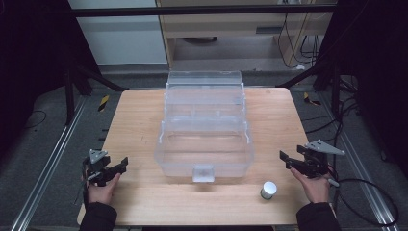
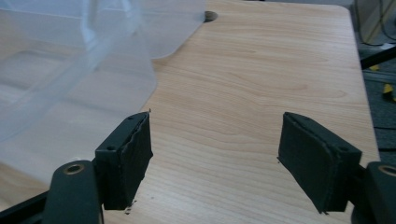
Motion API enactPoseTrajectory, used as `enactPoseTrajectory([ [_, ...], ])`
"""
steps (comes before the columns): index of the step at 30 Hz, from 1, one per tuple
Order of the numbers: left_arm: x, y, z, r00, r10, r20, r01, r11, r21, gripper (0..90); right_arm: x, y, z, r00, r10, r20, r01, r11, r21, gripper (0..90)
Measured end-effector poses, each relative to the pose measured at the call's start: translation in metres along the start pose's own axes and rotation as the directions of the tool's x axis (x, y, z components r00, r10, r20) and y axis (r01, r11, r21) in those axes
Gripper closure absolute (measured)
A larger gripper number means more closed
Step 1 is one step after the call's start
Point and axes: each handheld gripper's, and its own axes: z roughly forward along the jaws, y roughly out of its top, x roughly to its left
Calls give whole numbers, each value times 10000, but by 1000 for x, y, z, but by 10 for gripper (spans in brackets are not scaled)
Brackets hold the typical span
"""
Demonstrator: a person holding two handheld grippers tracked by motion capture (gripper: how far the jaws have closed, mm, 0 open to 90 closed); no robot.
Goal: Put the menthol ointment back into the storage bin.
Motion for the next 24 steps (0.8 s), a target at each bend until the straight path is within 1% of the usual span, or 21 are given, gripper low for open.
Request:
enactPoseTrajectory([
  [3, 0, 0, -1, 10000, -12, 6, 12, 10000, -33, 286, 4, 5, -3, 9997, -216, -147, 218, 9997, 106, 273],
  [4, 0, 0, -1, 10000, -12, 6, 12, 10000, -33, 287, 4, 5, -3, 9997, -216, -147, 218, 9997, 106, 273],
  [5, -1, 0, -1, 10000, 4, 0, -4, 10000, -18, 287, 5, 7, -4, 9991, -362, -200, 365, 9992, 144, 284],
  [6, -1, -1, -1, 10000, 36, 37, -36, 10000, 33, 289, 9, 12, -6, 9967, -630, -506, 647, 9974, 330, 312],
  [7, -1, -1, -1, 10000, 36, 37, -36, 10000, 33, 289, 9, 12, -6, 9967, -630, -506, 647, 9974, 330, 312],
  [8, -1, -1, 0, 10000, 83, 23, -83, 10000, 56, 289, 11, 14, -7, 9953, -704, -659, 734, 9963, 443, 315],
  [11, -2, -2, 3, 9999, 138, 39, -139, 9996, 244, 290, 19, 24, -13, 9894, -1084, -964, 1166, 9896, 843, 315],
  [13, -2, -2, 3, 9999, 163, 39, -165, 9994, 294, 290, 22, 28, -16, 9862, -1183, -1158, 1287, 9879, 866, 315],
  [14, -3, -2, 4, 9998, 196, 57, -198, 9992, 352, 291, 24, 30, -17, 9832, -1276, -1308, 1406, 9854, 960, 315],
  [15, -3, -3, 4, 9997, 230, 57, -232, 9991, 361, 291, 26, 33, -18, 9780, -1526, -1421, 1686, 9797, 1082, 315],
  [17, -4, -2, 4, 9997, 258, 54, -260, 9990, 364, 292, 29, 38, -19, 9679, -2015, -1505, 2219, 9658, 1339, 312],
  [19, -3, -2, 4, 9996, 261, 46, -262, 9990, 357, 292, 32, 42, -20, 9588, -2269, -1713, 2535, 9550, 1539, 304],
  [20, -3, -2, 4, 9997, 256, 57, -258, 9990, 363, 293, 33, 44, -20, 9505, -2445, -1916, 2760, 9478, 1598, 303],
  [21, -3, -2, 4, 9996, 264, 62, -266, 9989, 380, 293, 35, 47, -20, 9410, -2486, -2298, 2911, 9406, 1747, 303],
  [23, -3, -2, 4, 9996, 276, 57, -278, 9988, 392, 293, 37, 51, -20, 9299, -2605, -2596, 3135, 9306, 1889, 298],
  [24, -3, -2, 4, 9996, 276, 57, -278, 9988, 392, 293, 37, 51, -20, 9299, -2605, -2596, 3135, 9306, 1889, 298],
])
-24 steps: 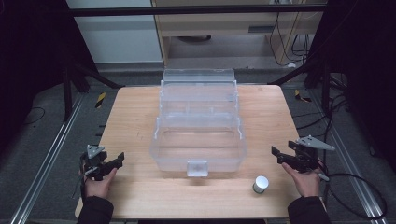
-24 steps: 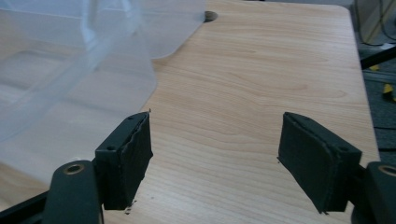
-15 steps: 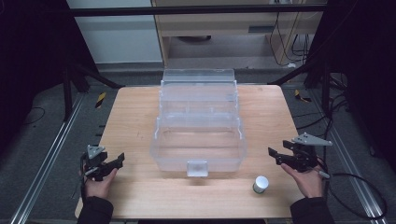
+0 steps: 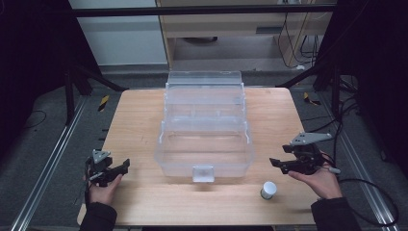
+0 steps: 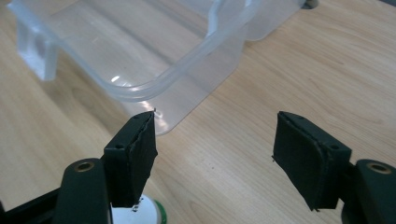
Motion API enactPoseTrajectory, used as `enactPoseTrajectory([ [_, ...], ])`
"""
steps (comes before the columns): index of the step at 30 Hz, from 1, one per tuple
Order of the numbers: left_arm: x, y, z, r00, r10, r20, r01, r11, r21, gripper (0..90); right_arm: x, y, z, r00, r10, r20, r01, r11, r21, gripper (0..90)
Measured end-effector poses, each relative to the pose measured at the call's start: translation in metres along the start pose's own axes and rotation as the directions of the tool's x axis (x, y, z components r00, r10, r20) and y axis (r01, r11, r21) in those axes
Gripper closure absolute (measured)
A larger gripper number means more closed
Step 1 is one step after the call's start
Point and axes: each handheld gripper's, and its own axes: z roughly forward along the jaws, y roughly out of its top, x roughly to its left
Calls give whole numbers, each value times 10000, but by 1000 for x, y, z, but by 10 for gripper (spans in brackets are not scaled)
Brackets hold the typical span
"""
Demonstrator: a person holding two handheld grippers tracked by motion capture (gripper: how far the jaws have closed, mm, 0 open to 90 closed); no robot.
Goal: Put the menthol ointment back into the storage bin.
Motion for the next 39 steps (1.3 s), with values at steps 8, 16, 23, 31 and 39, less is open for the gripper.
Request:
enactPoseTrajectory([
  [8, -1, 0, 1, 10000, 25, 34, -26, 10000, 37, 294, 5, 12, -4, 9954, -701, -653, 749, 9944, 741, 279],
  [16, -1, 0, 1, 10000, 48, 45, -49, 10000, 38, 294, 14, 17, -6, 9814, -1407, -1309, 1574, 9792, 1280, 253],
  [23, -2, 0, 1, 10000, 83, 19, -83, 9999, 66, 294, 22, 17, -1, 9627, -1914, -1914, 2267, 9565, 1835, 243],
  [31, -2, 0, 1, 9999, 149, -44, -148, 9998, 114, 292, 27, 14, 5, 9465, -2327, -2236, 2838, 9301, 2332, 228],
  [39, -3, -1, 3, 9997, 249, -8, -249, 9995, 205, 292, 37, 8, 16, 9219, -2843, -2632, 3615, 8756, 3204, 237],
])
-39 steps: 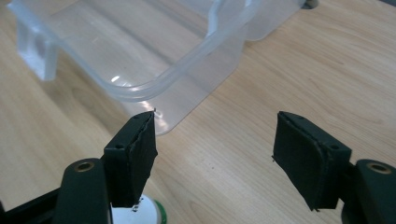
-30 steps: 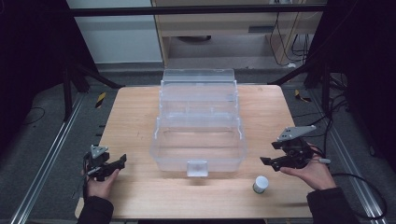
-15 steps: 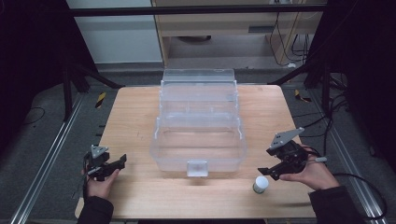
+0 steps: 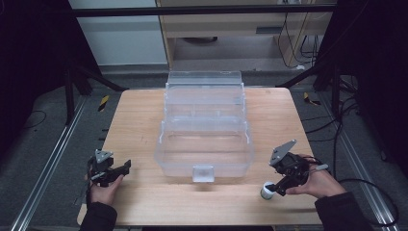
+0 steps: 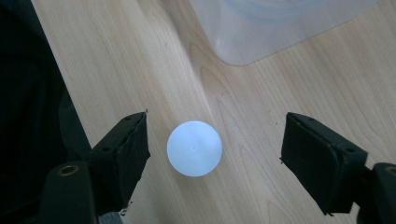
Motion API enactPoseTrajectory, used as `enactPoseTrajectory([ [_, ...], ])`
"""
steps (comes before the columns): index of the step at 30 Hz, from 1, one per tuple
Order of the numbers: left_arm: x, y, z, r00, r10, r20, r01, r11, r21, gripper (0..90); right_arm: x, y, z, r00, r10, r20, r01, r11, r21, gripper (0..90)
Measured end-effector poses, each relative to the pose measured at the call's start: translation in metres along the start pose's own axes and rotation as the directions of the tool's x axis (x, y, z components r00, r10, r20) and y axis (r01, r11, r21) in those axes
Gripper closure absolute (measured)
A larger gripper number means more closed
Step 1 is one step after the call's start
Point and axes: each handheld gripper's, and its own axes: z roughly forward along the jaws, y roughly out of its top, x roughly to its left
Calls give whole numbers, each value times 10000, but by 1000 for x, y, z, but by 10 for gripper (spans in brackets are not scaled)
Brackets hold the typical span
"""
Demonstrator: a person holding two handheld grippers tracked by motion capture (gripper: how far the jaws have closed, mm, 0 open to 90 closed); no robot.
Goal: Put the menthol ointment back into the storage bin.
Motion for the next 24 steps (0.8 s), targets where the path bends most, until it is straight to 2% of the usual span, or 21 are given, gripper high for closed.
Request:
enactPoseTrajectory([
  [5, 0, 0, 0, 10000, -2, 15, 2, 10000, 17, 292, 0, 1, 6, 9997, -205, -90, 208, 9991, 360, 251],
  [10, 0, 0, 0, 10000, 11, 19, -11, 10000, 36, 292, 0, -3, 11, 9998, -160, -148, 168, 9980, 612, 258],
  [14, 0, 0, 1, 10000, 34, 24, -34, 10000, 36, 292, 2, -7, 16, 9990, -374, -247, 394, 9957, 844, 282],
  [18, -1, 0, 1, 10000, 40, 26, -40, 10000, 49, 292, 2, -8, 18, 9986, -454, -272, 478, 9946, 924, 298],
  [24, 0, 0, 1, 10000, 55, 34, -55, 10000, 62, 292, 5, -8, 26, 9963, -787, -345, 827, 9873, 1357, 332],
])
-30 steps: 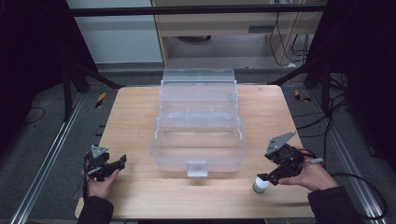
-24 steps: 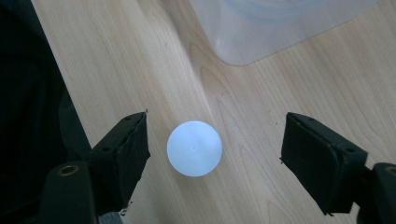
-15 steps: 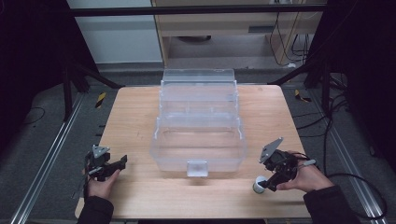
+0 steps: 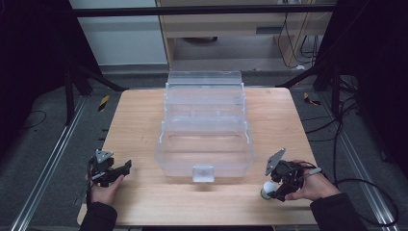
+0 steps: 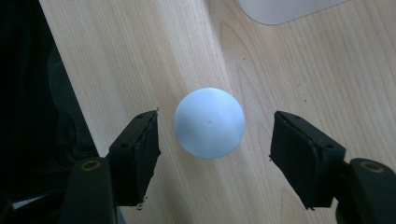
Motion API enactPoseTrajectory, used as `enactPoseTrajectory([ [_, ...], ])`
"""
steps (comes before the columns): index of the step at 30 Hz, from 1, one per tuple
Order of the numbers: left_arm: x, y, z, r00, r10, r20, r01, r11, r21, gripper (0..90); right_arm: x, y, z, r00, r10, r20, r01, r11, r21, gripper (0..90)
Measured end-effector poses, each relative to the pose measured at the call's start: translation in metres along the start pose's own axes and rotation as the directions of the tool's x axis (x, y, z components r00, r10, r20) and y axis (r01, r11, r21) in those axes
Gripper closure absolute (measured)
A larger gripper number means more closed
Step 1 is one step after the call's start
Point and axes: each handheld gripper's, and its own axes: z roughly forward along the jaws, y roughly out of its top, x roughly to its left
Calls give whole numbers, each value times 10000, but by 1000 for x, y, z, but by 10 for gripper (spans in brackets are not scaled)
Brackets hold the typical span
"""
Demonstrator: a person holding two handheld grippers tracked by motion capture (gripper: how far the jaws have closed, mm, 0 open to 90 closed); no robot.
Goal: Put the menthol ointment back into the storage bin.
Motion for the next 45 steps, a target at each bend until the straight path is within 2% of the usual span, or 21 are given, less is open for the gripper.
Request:
enactPoseTrajectory([
  [4, 0, 0, 0, 10000, 30, 17, -30, 10000, 35, 292, 1, 2, 3, 9998, -107, -146, 110, 9997, 205, 346],
  [25, 0, 0, 1, 10000, 40, 35, -40, 10000, 73, 291, 1, 10, 20, 9982, -541, -254, 564, 9931, 1025, 432],
  [45, 0, 0, 1, 10000, 35, 47, -35, 10000, 71, 292, -2, 15, 28, 9987, -367, -351, 415, 9879, 1494, 499],
])
